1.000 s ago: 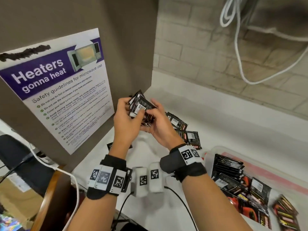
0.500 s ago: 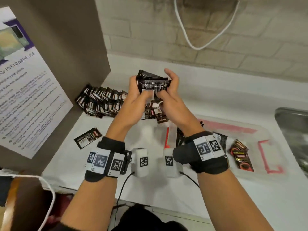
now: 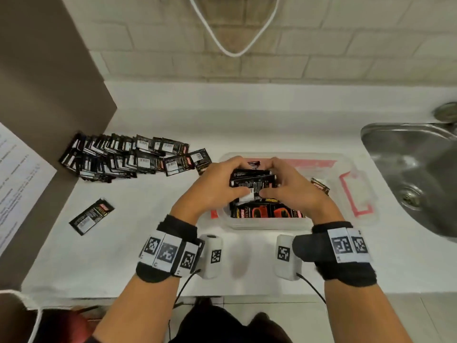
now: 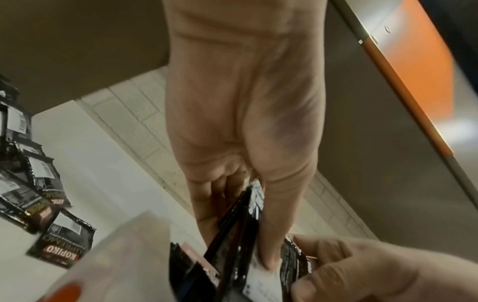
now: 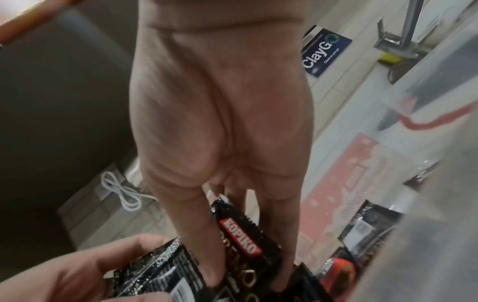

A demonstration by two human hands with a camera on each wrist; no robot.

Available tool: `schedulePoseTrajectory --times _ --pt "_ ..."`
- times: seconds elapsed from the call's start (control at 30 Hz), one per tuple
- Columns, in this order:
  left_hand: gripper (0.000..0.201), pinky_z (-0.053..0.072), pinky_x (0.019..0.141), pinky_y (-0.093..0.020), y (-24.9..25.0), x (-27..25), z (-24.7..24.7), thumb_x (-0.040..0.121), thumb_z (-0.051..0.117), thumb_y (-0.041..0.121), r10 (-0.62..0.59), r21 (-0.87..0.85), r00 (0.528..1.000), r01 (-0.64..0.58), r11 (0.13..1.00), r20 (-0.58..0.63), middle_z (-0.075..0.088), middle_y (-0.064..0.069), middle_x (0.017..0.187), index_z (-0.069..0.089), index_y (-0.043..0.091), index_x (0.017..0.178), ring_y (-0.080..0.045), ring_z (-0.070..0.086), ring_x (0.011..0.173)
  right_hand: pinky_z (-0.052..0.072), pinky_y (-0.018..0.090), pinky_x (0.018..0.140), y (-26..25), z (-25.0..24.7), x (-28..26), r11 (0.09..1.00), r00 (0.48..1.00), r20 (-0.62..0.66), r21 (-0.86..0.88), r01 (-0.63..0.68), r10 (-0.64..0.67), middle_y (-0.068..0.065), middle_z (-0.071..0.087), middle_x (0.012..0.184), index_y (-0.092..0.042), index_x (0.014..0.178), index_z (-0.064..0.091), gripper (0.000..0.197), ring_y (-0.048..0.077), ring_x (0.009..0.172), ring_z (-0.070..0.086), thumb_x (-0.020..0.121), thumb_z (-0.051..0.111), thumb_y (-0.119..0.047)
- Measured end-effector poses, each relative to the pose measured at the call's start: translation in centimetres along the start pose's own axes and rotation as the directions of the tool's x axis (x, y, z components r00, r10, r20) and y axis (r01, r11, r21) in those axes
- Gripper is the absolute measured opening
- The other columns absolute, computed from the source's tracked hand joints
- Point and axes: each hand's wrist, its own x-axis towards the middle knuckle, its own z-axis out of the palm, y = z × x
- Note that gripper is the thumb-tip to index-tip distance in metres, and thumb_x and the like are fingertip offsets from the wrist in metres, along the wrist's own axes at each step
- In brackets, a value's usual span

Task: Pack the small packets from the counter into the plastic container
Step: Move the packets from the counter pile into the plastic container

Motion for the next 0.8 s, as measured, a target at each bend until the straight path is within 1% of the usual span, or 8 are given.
schedulePoseTrajectory --times 0.1,0.17,0.23,0.33,0.47,0.6,0.7,0.8 --pt "0.034 0.046 0.069 -0.019 0.4 0.2 1.2 0.085 0.076 0.018 0.019 0.08 0.999 -0.023 0.996 0.045 0.063 0.013 0.097 0.055 0.032 0.107 -0.002 0.06 0.085 0.053 0.043 0.089 1.1 -0.1 -0.2 0.999 0.999 -0.029 0.018 -0.037 0.037 0.001 0.065 0.109 -0.02 0.103 0.054 0.039 0.018 0.1 0.063 0.079 0.072 0.004" --pt "0.03 0.049 0.076 -0.029 0.6 0.2 1.9 0.084 0.074 0.015 0.022 0.151 0.998 -0.03 0.988 0.059 0.064 0.009 0.096 0.056 0.027 0.104 -0.01 0.06 0.088 0.049 0.029 0.077 1.5 0.2 -0.2 0.999 0.998 -0.035 -0.014 -0.049 0.048 0.001 0.063 0.102 -0.016 0.102 0.056 0.038 0.014 0.087 0.059 0.075 0.074 0.005" --pt "0.027 0.045 0.089 -0.038 0.5 0.2 2.6 0.084 0.074 0.017 0.03 0.314 0.998 -0.044 0.948 0.049 0.061 0.01 0.095 0.056 0.026 0.101 -0.015 0.055 0.095 0.043 0.024 0.069 1.8 0.7 -0.1 0.998 0.998 -0.033 -0.028 -0.057 0.056 0.002 0.059 0.095 -0.012 0.099 0.057 0.039 0.011 0.076 0.052 0.072 0.076 0.008" --pt "0.028 0.03 0.095 -0.037 0.1 0.0 3.6 0.084 0.074 0.026 0.041 0.51 0.999 -0.033 0.86 -0.005 0.058 0.012 0.1 0.053 0.028 0.103 -0.016 0.043 0.107 0.044 0.026 0.068 2.4 1.1 0.0 0.994 0.993 -0.053 -0.025 -0.11 0.109 0.003 0.051 0.089 -0.012 0.101 0.054 0.045 0.012 0.07 0.047 0.069 0.081 0.005" --pt "0.034 0.027 0.093 -0.035 -0.2 0.2 4.1 0.081 0.076 0.034 0.028 0.586 0.997 0.016 0.81 -0.065 0.046 0.009 0.107 0.055 0.029 0.108 -0.018 0.036 0.112 0.046 0.032 0.068 3.0 0.8 0.5 0.98 0.977 -0.104 -0.041 -0.192 0.187 0.001 0.047 0.087 -0.013 0.102 0.045 0.054 0.014 0.073 0.047 0.068 0.086 -0.002" --pt "0.045 0.028 0.091 -0.035 -0.1 0.5 4.1 0.079 0.077 0.031 0.0 0.609 1.0 0.002 0.793 -0.004 0.048 0.008 0.111 0.047 0.028 0.112 -0.017 0.038 0.111 0.059 0.048 0.081 3.2 0.6 0.8 0.969 0.969 -0.06 0.075 -0.235 0.24 0.009 0.051 0.088 -0.011 0.102 0.044 0.052 0.023 0.079 0.057 0.07 0.083 0.004" --pt "0.046 0.028 0.091 -0.035 0.1 0.4 3.9 0.077 0.077 0.033 0.009 0.611 1.0 -0.01 0.791 0.004 0.04 0.008 0.106 0.045 0.03 0.109 -0.014 0.039 0.105 0.058 0.041 0.079 3.5 0.4 0.8 0.972 0.975 -0.054 0.102 -0.211 0.217 0.009 0.053 0.091 -0.011 0.106 0.046 0.054 0.021 0.078 0.058 0.07 0.083 0.003" --pt "0.049 0.028 0.093 -0.035 0.3 0.4 3.9 0.076 0.079 0.037 0.017 0.612 1.0 -0.001 0.791 -0.021 0.036 0.007 0.109 0.049 0.03 0.114 -0.015 0.038 0.109 0.052 0.037 0.077 3.8 -0.1 0.9 0.973 0.973 -0.069 0.081 -0.215 0.221 0.006 0.051 0.1 -0.015 0.117 0.044 0.064 0.023 0.091 0.057 0.069 0.086 -0.004"
